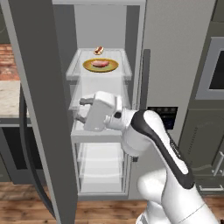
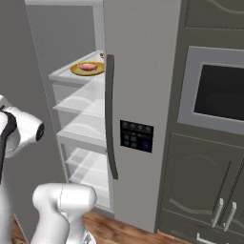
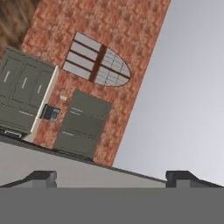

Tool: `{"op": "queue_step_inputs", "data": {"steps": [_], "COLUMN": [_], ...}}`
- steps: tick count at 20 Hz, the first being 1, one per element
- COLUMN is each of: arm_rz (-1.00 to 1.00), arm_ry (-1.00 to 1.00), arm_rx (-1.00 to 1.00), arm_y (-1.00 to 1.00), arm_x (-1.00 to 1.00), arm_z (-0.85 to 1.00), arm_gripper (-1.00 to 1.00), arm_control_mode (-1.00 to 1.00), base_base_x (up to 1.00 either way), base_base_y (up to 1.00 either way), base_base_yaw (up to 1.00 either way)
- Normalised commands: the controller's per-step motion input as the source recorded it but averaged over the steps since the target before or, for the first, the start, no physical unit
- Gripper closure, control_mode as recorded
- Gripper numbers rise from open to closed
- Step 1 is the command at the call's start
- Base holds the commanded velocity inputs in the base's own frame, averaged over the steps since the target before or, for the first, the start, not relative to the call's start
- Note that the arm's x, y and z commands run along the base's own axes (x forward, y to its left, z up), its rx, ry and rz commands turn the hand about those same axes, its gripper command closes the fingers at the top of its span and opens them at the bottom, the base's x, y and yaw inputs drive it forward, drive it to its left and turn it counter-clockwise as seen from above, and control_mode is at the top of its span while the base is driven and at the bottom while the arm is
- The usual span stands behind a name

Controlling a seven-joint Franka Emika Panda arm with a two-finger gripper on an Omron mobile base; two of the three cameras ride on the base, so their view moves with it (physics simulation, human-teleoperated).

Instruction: Retrieve the steak from the fridge and place it on the saucepan with marinade on the stove.

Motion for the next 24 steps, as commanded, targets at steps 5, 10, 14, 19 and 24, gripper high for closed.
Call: {"op": "queue_step_inputs", "data": {"steps": [5,10,14,19,24], "arm_rz": [-0.36,-0.34,-0.32,-0.28,-0.19], "arm_ry": [0.18,0.24,0.3,0.35,0.33], "arm_rx": [0.0,-0.01,-0.04,-0.02,-0.03], "arm_y": [-0.88,-0.93,-0.72,-0.4,0.06], "arm_x": [-0.74,-0.43,-0.2,-0.01,0.03], "arm_z": [0.74,0.63,0.56,0.37,0.03], "arm_gripper": [-1.0,-1.0,-1.0,-1.0,-1.0], "arm_control_mode": [-1.0,-1.0,-1.0,-1.0,-1.0], "base_base_x": [0.0,0.0,0.0,0.0,0.0], "base_base_y": [0.0,0.0,0.0,0.0,0.0], "base_base_yaw": [0.0,0.0,0.0,0.0,0.0]}}
